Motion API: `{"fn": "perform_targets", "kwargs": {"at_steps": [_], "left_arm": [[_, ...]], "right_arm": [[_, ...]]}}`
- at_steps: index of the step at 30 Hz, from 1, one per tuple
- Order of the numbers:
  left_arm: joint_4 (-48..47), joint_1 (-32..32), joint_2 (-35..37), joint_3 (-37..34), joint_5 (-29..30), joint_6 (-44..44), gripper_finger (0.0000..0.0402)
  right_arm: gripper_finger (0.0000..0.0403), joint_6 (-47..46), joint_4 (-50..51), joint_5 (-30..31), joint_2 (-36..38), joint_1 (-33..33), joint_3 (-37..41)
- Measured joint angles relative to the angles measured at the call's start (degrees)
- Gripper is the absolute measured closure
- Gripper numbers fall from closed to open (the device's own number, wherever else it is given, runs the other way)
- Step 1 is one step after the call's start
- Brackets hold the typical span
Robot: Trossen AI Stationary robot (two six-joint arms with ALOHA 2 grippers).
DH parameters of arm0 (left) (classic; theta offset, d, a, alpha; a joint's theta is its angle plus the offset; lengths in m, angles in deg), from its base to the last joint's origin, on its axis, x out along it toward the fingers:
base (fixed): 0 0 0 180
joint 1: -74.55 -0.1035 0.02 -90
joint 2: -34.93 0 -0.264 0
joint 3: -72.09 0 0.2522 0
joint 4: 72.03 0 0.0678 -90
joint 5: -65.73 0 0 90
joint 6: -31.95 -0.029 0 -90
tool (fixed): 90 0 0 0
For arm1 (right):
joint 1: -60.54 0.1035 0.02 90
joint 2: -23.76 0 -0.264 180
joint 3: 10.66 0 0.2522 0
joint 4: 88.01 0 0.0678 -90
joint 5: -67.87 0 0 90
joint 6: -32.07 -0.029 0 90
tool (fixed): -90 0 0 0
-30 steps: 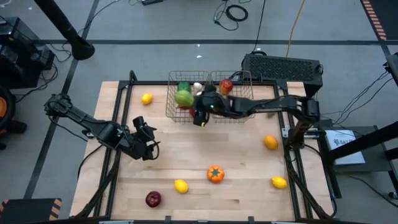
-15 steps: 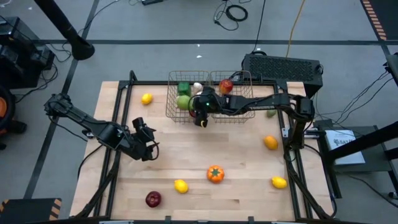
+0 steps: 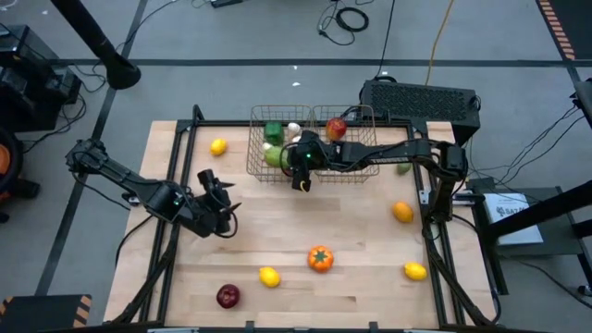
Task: Sort produce into baskets
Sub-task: Put the chayote into the left mesh basket, then put the top yellow lemon into the right mesh basket
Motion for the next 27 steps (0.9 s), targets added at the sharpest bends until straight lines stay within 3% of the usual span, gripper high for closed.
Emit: {"fn": "perform_targets", "kwargs": {"at_steps": [10, 13, 17, 19, 21, 24, 27], "left_arm": [[4.6, -3.0, 0.0, 0.0, 0.7, -0.8, 0.0116], [4.3, -5.1, 0.0, 0.0, -2.8, -0.7, 0.0116], [4.3, -10.4, 0.0, 0.3, -13.3, -0.3, 0.0116], [4.3, -13.3, 0.0, 0.6, -13.5, -1.0, 0.0116], [4.7, -16.0, 0.0, 0.8, -6.9, -4.4, 0.0116], [6.0, -18.5, 0.0, 1.2, 9.2, -11.0, 0.0116], [6.0, -19.8, 0.0, 1.3, 13.8, -9.3, 0.0116]], "right_arm": [[0.0129, -0.3, 0.7, 0.3, 0.2, 0.1, 0.0], [0.0128, -1.7, 2.0, 0.4, 2.2, 0.8, 0.0], [0.0129, -4.2, 6.4, 0.4, 8.4, 3.6, 0.0], [0.0129, -6.0, 8.8, 0.5, 12.2, 5.6, 0.0], [0.0129, -7.5, 10.8, 0.8, 16.0, 8.0, 0.0], [0.0129, -9.4, 13.8, 1.5, 20.9, 12.5, -0.1], [0.0129, -11.6, 18.0, 3.6, 24.2, 18.0, 0.4]]}}
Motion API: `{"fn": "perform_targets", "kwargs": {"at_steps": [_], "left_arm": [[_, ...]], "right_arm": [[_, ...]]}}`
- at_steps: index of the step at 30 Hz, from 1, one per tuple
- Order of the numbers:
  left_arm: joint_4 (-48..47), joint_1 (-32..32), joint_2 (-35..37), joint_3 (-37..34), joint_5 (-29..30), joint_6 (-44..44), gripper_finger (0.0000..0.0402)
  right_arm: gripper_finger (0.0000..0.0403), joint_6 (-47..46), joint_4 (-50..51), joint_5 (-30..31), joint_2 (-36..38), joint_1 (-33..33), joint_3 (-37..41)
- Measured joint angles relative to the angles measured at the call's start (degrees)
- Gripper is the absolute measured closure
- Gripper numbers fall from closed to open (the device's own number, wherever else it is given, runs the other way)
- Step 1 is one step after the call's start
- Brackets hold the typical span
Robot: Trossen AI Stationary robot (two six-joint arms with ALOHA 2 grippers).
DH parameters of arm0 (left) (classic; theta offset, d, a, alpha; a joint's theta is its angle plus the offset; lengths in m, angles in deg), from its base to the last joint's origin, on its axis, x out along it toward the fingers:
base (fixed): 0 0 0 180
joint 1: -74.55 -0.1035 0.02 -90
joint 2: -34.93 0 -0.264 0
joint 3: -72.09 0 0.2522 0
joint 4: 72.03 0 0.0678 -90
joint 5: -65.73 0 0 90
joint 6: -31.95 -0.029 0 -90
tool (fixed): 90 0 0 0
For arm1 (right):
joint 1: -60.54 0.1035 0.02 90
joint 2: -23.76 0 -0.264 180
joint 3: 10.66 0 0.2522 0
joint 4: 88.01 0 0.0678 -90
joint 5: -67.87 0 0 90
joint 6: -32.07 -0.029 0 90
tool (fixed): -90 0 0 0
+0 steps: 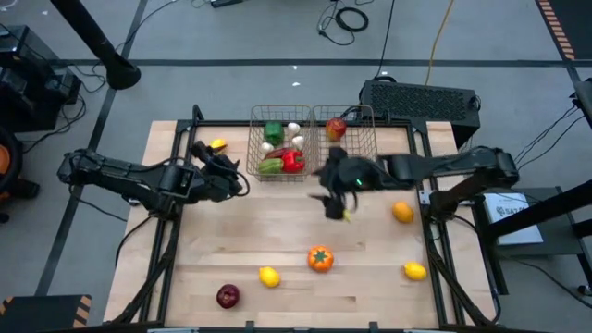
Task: Sort produce into baskets
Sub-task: Put the top yellow lemon into the right mesh basket
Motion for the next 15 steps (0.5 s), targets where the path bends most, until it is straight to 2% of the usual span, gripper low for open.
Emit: {"fn": "perform_targets", "kwargs": {"at_steps": [3, 5, 7, 11, 13, 15], "left_arm": [[-0.5, -2.7, 0.0, -0.4, 1.7, 1.4, 0.0116], [-0.8, -6.3, 0.0, -0.5, -0.3, 0.5, 0.0116], [-0.7, -11.4, 0.3, -0.5, -6.7, 0.3, 0.0116], [-1.1, -24.0, 0.4, -0.5, -23.8, -0.3, 0.0116], [-1.0, -29.8, 0.3, -0.6, -26.6, -1.6, 0.0116], [0.1, -33.2, 0.3, -0.6, -25.7, -2.9, 0.0116]], "right_arm": [[0.0129, -0.3, 2.1, 3.7, 1.7, 4.7, 0.3], [0.0129, -0.6, 3.4, 5.9, 2.6, 7.3, 0.3], [0.0129, -0.7, 3.0, 6.9, 2.7, 9.0, 0.3], [0.0129, -0.6, 3.5, 7.4, 2.6, 11.4, 0.3], [0.0129, -0.6, 3.5, 7.4, 2.5, 11.9, 0.3], [0.0129, -1.1, 4.0, 7.5, 2.4, 12.0, 0.3]]}}
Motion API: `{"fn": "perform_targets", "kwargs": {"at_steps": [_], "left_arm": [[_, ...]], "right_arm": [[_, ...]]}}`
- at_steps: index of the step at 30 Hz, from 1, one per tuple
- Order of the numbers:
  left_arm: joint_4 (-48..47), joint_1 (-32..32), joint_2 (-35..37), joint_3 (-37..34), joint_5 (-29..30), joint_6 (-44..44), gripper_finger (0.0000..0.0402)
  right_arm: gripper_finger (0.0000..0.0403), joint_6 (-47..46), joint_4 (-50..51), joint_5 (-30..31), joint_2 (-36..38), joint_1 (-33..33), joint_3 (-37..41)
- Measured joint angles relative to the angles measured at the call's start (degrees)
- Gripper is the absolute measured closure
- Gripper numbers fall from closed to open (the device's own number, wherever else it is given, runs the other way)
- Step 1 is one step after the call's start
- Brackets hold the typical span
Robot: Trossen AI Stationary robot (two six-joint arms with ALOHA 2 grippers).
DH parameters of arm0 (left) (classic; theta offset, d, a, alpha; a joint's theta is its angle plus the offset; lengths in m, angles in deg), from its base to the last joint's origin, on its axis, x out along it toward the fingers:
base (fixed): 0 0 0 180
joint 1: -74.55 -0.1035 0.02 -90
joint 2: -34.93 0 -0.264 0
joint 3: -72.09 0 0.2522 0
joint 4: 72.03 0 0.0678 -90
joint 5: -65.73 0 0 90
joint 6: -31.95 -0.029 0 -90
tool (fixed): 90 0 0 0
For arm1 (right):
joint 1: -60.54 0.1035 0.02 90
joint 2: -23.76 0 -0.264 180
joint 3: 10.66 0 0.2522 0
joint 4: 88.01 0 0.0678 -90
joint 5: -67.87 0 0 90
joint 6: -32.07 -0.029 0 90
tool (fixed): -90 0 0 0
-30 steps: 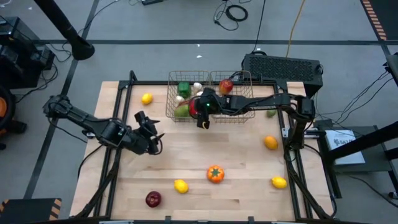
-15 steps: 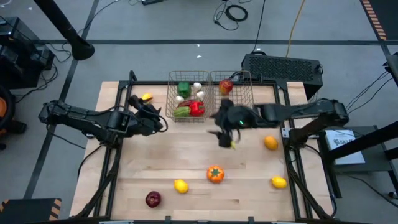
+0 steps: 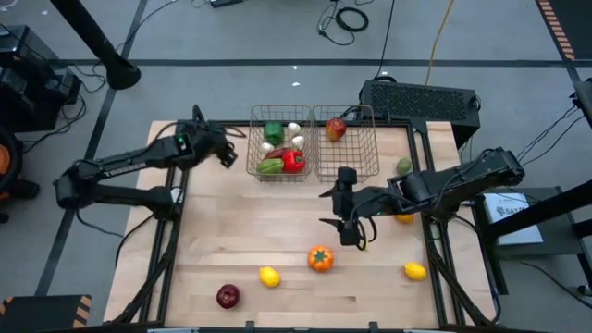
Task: Sort produce into baskets
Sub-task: Put the top yellow lemon into the right mesh basket
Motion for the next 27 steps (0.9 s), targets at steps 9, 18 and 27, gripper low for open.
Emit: {"fn": "perform_targets", "kwargs": {"at_steps": [9, 18, 27], "left_arm": [[-0.6, -7.4, -2.6, -0.1, -1.4, 1.2, 0.0116], [2.7, -19.7, -11.4, -0.2, -20.0, -5.7, 0.0101], [4.0, -24.9, -19.8, -0.1, -21.6, -7.1, 0.0053]], "right_arm": [[0.0129, -2.9, 0.0, 0.1, 0.0, 0.0, 0.0], [0.0129, -3.3, -0.4, 0.1, 0.0, 0.3, 0.0], [0.0129, -0.5, -0.4, 0.4, 0.0, 0.0, 0.0]]}}
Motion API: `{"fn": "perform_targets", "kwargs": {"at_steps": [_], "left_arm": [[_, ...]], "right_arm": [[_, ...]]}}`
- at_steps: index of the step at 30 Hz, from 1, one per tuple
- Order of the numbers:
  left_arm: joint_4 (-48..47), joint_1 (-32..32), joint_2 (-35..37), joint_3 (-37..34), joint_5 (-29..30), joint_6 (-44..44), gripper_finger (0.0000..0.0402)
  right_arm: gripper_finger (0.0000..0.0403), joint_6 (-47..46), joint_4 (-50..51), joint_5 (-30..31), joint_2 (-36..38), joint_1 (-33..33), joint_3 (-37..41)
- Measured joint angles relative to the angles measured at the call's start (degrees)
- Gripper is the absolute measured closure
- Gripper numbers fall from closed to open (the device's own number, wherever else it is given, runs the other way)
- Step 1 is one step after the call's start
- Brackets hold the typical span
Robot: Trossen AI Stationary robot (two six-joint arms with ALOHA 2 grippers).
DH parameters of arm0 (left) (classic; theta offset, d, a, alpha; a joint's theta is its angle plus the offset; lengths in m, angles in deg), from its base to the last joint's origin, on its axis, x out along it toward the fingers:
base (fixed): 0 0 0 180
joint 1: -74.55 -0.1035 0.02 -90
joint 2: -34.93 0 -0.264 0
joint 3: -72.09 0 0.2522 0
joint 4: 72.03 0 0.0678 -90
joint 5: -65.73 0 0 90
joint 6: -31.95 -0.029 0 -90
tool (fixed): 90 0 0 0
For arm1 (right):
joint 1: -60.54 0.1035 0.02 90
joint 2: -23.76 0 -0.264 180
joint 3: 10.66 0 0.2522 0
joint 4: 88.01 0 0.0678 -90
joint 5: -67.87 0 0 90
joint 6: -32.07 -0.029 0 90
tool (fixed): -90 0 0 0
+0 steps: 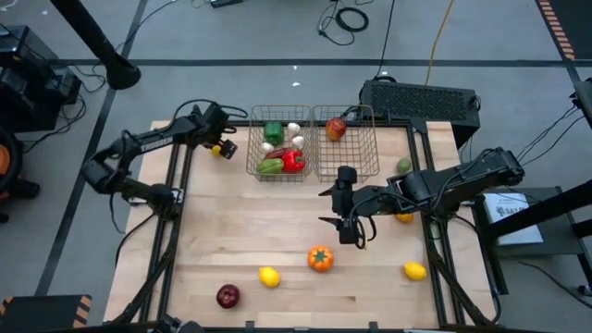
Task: Sort produce into baskets
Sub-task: Put the top yellow lemon into the right mesh basket
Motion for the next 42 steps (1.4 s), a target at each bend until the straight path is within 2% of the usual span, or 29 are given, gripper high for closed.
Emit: {"fn": "perform_targets", "kwargs": {"at_steps": [10, 19, 30, 37, 42], "left_arm": [[1.2, -0.4, -4.6, 0.0, -1.5, -3.3, 0.0052], [2.2, -1.6, -5.8, 0.0, -1.3, -6.1, 0.0052], [1.6, -1.8, -5.8, 0.0, 0.2, -6.4, 0.012], [1.6, -1.5, -7.4, 0.0, -0.8, -6.3, 0.0126], [2.1, -0.2, -8.5, 0.0, 0.8, -4.5, 0.0126]], "right_arm": [[0.0129, 1.1, 0.0, 0.0, 0.0, 0.0, 0.0], [0.0129, 1.1, 0.0, 0.3, 0.0, 0.0, 0.0], [0.0129, 1.0, -0.1, 1.0, 0.0, 0.0, 0.0], [0.0129, 1.0, -0.9, 1.0, 0.0, 0.0, 0.0], [0.0129, 1.1, -0.9, 1.0, 0.0, 0.0, 0.0]]}}
